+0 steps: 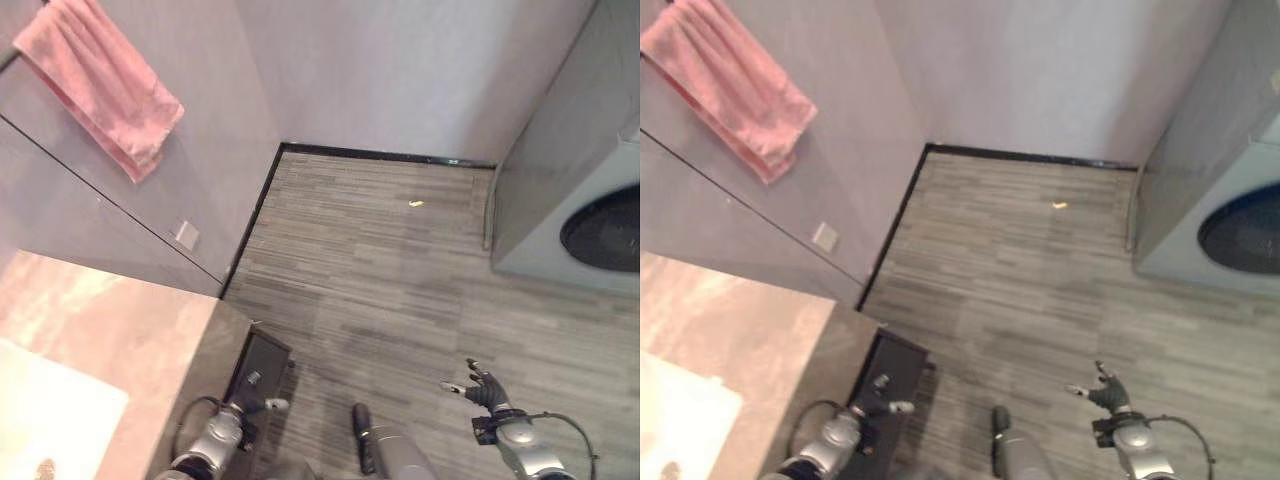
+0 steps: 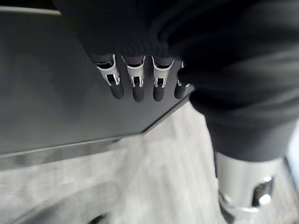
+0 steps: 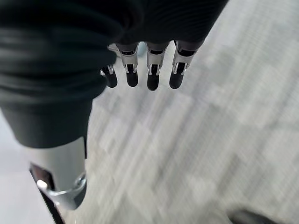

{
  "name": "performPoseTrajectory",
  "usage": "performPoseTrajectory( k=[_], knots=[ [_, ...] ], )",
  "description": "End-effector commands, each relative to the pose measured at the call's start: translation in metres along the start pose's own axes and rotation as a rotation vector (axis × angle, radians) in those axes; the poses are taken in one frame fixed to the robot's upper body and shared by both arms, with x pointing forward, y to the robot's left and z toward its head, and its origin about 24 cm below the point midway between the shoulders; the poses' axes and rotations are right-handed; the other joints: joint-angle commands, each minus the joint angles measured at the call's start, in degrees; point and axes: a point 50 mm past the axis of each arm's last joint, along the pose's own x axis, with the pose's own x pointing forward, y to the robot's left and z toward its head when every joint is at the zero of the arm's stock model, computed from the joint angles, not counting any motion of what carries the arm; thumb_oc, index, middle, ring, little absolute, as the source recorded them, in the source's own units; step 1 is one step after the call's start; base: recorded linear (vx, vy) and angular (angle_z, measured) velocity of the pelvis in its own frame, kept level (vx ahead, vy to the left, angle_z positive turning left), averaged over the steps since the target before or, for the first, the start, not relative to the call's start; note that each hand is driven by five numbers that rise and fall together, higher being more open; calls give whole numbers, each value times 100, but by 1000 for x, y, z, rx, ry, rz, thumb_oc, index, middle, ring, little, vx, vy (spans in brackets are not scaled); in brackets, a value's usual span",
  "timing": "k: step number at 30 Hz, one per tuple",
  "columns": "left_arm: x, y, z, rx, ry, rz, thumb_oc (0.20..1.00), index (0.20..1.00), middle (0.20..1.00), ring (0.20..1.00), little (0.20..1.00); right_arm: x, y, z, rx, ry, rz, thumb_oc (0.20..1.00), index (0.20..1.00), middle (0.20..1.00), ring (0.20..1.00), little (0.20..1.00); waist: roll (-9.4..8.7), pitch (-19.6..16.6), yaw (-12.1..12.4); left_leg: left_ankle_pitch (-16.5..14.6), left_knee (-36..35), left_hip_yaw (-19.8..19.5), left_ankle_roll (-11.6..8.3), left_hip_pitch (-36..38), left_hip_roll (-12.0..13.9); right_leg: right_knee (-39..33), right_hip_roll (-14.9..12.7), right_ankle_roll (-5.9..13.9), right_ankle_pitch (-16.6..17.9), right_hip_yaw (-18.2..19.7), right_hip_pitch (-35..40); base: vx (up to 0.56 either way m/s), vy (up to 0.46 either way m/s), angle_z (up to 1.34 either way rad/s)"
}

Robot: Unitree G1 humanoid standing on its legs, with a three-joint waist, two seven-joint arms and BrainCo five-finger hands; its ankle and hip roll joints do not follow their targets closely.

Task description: Put brush and paste in cup on sink, flatten towel.

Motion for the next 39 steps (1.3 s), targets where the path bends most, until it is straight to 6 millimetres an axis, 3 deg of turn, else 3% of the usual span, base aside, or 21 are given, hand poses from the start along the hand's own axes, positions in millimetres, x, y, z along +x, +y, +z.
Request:
performPoseTrajectory(
  k=[1, 2, 4, 6, 8, 12, 14, 16, 18, 20, 22, 23, 24, 30, 39],
  knots=[
    [6, 6, 16, -29, -42, 46, 1000, 1000, 1000, 1000, 1000, -15, -17, -13, -86, -7, -1, 1000, 1000, 1000, 1000, 1000, 397, 46, -195, 433, -3188, 355, -201, 661, 478, 98, -550, 802, 332, -183, -286, 568, 29, -107],
    [3, 6, 9, -22, -27, 45, 1000, 1000, 1000, 1000, 1000, -17, -12, -16, -107, -5, 20, 1000, 1000, 1000, 1000, 1000, 505, 12, 39, 1076, -4246, 408, -259, 357, 580, -20, -277, 803, 140, -50, 117, 608, 62, -113],
    [1, 7, 3, -15, -19, 46, 1000, 1000, 1000, 1000, 1000, -17, -10, -16, -125, -8, 34, 1000, 1000, 1000, 1000, 1000, 529, -24, 242, 1407, -4995, 478, -315, 209, 751, -140, -151, 794, -32, 115, 549, 557, 54, -51],
    [0, 7, -1, -15, -12, 42, 1000, 1000, 1000, 1000, 1000, -16, -7, -15, -141, -8, 50, 1000, 1000, 1000, 1000, 1000, 486, -18, 316, 1494, -5100, 431, -311, 324, 760, -155, -145, 795, -135, 189, 768, 338, 37, -54],
    [-4, 7, -9, -33, 7, 48, 1000, 1000, 1000, 1000, 1000, -14, 9, -10, -175, -25, 106, 1000, 1000, 1000, 1000, 1000, 441, -211, 415, 1463, -5001, 480, -166, 603, 772, 56, -182, 874, -365, 335, 917, 351, 104, -42],
    [-6, 7, -15, -49, 22, 57, 1000, 1000, 1000, 1000, 1000, -12, 18, -7, -170, -35, 128, 1000, 1000, 1000, 1000, 1000, 255, -395, 511, 1193, -4694, 628, -6, 629, 622, 127, -397, 1004, -383, 483, 1046, 261, 146, -55],
    [-8, 3, -18, -66, 27, 49, 1000, 1000, 1000, 1000, 1000, -11, 25, -4, -160, -41, 148, 1000, 1000, 1000, 1000, 1000, 98, -514, 631, 872, -4523, 818, 121, 720, 553, 382, -647, 1261, -102, 484, 980, 240, 171, -68],
    [-7, 2, -15, -56, 20, 41, 1000, 1000, 1000, 1000, 1000, -11, 29, -2, -166, -45, 160, 1000, 1000, 1000, 1000, 1000, 42, -473, 624, 686, -4479, 790, 248, 859, 418, 1173, -783, 1522, 495, 463, 739, 141, 154, 9],
    [-6, 2, -13, -25, 17, 27, 1000, 1000, 1000, 1000, 1000, -10, 31, 0, -166, -50, 163, 1000, 1000, 1000, 1000, 1000, 148, -422, 547, 637, -4593, 686, 313, 1055, 430, 1840, -635, 1551, 922, 423, 401, 130, 157, 44],
    [-5, 2, -11, -2, 14, 30, 1000, 1000, 1000, 1000, 1000, -9, 31, 2, -150, -58, 152, 1000, 1000, 1000, 1000, 1000, 266, -388, 384, 595, -4797, 520, 340, 1311, 402, 2010, -406, 1440, 764, 391, -34, 201, 109, 45],
    [-3, 4, -9, -4, 19, 39, 1000, 1000, 1000, 1000, 1000, -11, 32, 0, -138, -58, 156, 1000, 1000, 1000, 1000, 1000, 319, -349, 220, 581, -5056, 291, 295, 1633, 289, 1306, -288, 1228, 323, 306, -405, 320, 36, 65],
    [0, 4, -2, 14, 2, 50, 1000, 1000, 1000, 1000, 1000, -12, 31, -1, -139, -61, 157, 1000, 1000, 1000, 1000, 1000, 276, -349, 124, 480, -5057, 113, 231, 1811, 170, 489, -379, 1186, 459, 282, -730, 302, -18, 67],
    [0, 4, -1, 13, 2, 50, 1000, 1000, 1000, 1000, 1000, -12, 31, 0, -139, -61, 156, 1000, 1000, 1000, 1000, 1000, 286, -321, 84, 465, -5047, 73, 232, 1839, 163, 483, -390, 1186, 439, 244, -684, 260, -44, 34],
    [-1, -3, -4, -37, 13, 47, 1000, 1000, 1000, 1000, 1000, -17, 38, -10, -133, -29, 185, 1000, 1000, 1000, 1000, 1000, 175, -447, 157, 462, -5267, 18, 143, 1950, 172, -146, -497, 1151, 557, 68, -283, 72, -72, 60],
    [-3, -6, -12, -64, 44, 52, 1000, 1000, 1000, 1000, 1000, -18, 34, -16, -136, -9, 172, 1000, 1000, 1000, 1000, 1000, 138, -512, 201, 401, -5209, -66, 93, 1943, 205, -163, -462, 1042, 426, -34, -131, 55, -56, -4]
  ],
)
